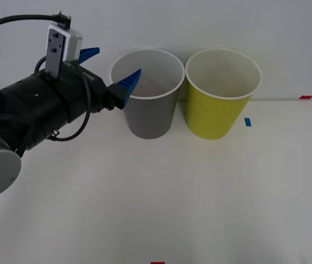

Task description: Put cans in the gray bin and PET bottles in the light green bin.

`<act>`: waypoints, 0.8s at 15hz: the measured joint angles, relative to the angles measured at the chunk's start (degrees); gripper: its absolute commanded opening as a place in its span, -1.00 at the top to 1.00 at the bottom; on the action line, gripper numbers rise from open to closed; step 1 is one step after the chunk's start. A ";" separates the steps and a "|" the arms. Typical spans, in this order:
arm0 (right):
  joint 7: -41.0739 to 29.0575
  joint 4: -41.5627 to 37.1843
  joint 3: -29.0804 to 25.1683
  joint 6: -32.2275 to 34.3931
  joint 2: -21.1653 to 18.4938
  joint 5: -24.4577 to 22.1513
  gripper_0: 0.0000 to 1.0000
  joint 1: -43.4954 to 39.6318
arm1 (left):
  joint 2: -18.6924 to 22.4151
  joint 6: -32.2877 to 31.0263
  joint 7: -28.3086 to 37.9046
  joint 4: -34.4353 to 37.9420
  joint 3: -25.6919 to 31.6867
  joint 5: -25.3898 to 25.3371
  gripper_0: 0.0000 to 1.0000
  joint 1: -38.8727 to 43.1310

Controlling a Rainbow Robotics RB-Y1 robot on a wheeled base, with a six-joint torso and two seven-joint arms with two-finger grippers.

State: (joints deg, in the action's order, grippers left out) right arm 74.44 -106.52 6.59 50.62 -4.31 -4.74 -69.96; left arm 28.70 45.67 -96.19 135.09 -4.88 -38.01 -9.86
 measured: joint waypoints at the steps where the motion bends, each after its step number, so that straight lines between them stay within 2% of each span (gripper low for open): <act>1: 0.00 0.00 0.00 0.00 0.00 0.00 -1.00 0.00 | 0.01 -0.02 -0.10 2.36 0.07 0.28 -1.00 3.31; 5: 0.00 -0.01 0.00 0.00 0.00 0.00 -1.00 0.00 | 0.33 -0.05 -0.75 9.89 0.13 0.47 -1.00 15.56; 8: 0.00 0.00 0.00 0.00 0.00 0.00 -1.00 0.00 | 1.21 -0.96 -1.24 10.97 0.14 -0.09 -1.00 20.69; 10: 0.00 0.00 0.00 0.00 0.00 0.00 -1.00 0.00 | -1.37 -2.51 -2.82 11.54 0.14 -0.80 -1.00 24.61; 12: 0.00 0.00 0.00 0.00 0.00 0.00 -1.00 0.00 | -2.02 -3.09 -6.72 11.98 0.14 -2.64 -1.00 27.56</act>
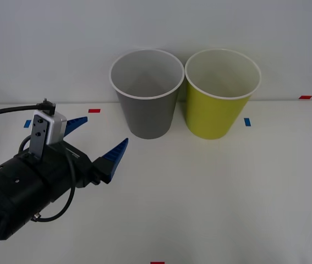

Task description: Put cans in the gray bin and PET bottles in the light green bin.

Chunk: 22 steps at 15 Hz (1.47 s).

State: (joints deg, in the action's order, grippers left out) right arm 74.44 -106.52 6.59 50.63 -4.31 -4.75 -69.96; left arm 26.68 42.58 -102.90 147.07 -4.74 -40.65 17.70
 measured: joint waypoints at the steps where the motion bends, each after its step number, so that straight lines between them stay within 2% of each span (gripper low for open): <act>1: 0.00 0.00 0.00 0.00 0.00 0.00 -1.00 0.00 | -0.22 -1.92 -1.53 -0.06 -0.04 -1.18 -1.00 1.60; 4: 0.00 0.00 0.00 0.00 0.00 0.00 -1.00 0.00 | 0.91 -10.54 -3.55 -1.30 -2.60 -0.09 -1.00 5.84; 7: 0.00 0.00 0.00 0.00 0.00 0.00 -1.00 0.00 | 1.79 -24.37 -3.37 -6.14 -8.63 6.68 -1.00 10.21; 9: 0.00 0.00 0.00 0.00 0.00 0.00 -1.00 0.00 | 2.22 -31.13 -2.90 -9.81 -11.49 11.35 -1.00 12.84; 15: 0.00 0.00 0.00 0.00 0.00 0.00 -1.00 0.00 | 2.58 -48.17 -0.23 -19.47 -14.88 21.81 -1.00 20.29; 22: 0.00 0.00 0.00 0.00 0.00 0.00 -1.00 0.00 | 2.94 -62.92 0.03 -27.86 -15.87 23.00 -1.00 28.47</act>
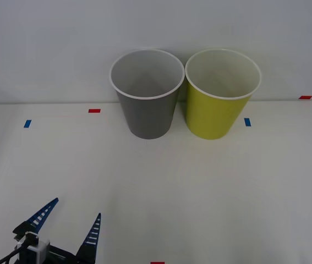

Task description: Put cans in the gray bin and PET bottles in the light green bin.

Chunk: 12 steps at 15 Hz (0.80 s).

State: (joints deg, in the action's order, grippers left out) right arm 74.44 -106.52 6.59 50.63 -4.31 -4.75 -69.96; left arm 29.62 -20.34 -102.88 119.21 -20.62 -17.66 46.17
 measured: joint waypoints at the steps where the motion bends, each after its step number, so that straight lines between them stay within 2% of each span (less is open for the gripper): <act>1: 0.00 0.00 0.00 0.00 0.00 0.00 -1.00 0.00 | 0.00 -2.84 -0.10 -1.47 -0.02 0.10 -1.00 0.91; 6: 0.00 0.00 0.00 0.00 0.00 0.00 -1.00 0.00 | -0.45 -17.08 -1.05 -8.05 -0.14 1.74 -1.00 6.39; 8: 0.00 0.00 0.00 0.00 0.00 0.00 -1.00 0.00 | -1.89 -18.83 -1.47 -8.54 -0.09 4.62 -1.00 8.93; 12: 0.00 0.00 0.00 0.00 0.00 0.00 -1.00 0.00 | -8.23 -19.13 -2.24 -8.60 1.10 11.57 -1.00 10.43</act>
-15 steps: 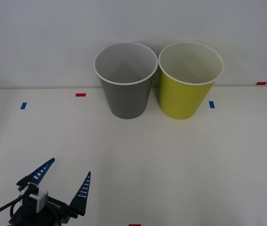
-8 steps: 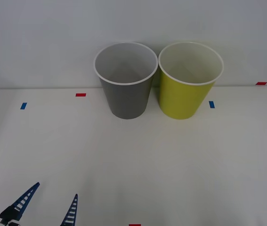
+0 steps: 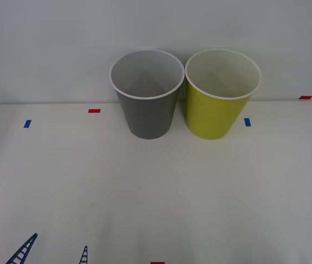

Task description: Put cans in the gray bin and PET bottles in the light green bin.

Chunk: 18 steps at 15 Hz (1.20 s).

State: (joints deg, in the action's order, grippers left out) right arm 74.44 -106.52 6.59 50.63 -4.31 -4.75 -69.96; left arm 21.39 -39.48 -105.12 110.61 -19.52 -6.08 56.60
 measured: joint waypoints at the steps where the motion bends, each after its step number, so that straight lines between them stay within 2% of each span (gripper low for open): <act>1: 0.00 0.00 0.00 0.00 0.00 0.00 -1.00 0.00 | -0.21 0.01 -0.05 -0.02 0.09 0.57 -1.00 0.18; 18: 0.00 0.00 0.00 0.00 0.00 0.00 -1.00 0.00 | -0.29 1.13 -0.18 -0.04 0.10 1.18 -1.00 0.26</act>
State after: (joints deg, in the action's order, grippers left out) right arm 74.44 -106.52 6.59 50.63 -4.31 -4.75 -69.96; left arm 21.09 -38.35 -105.30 110.57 -19.42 -4.90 56.86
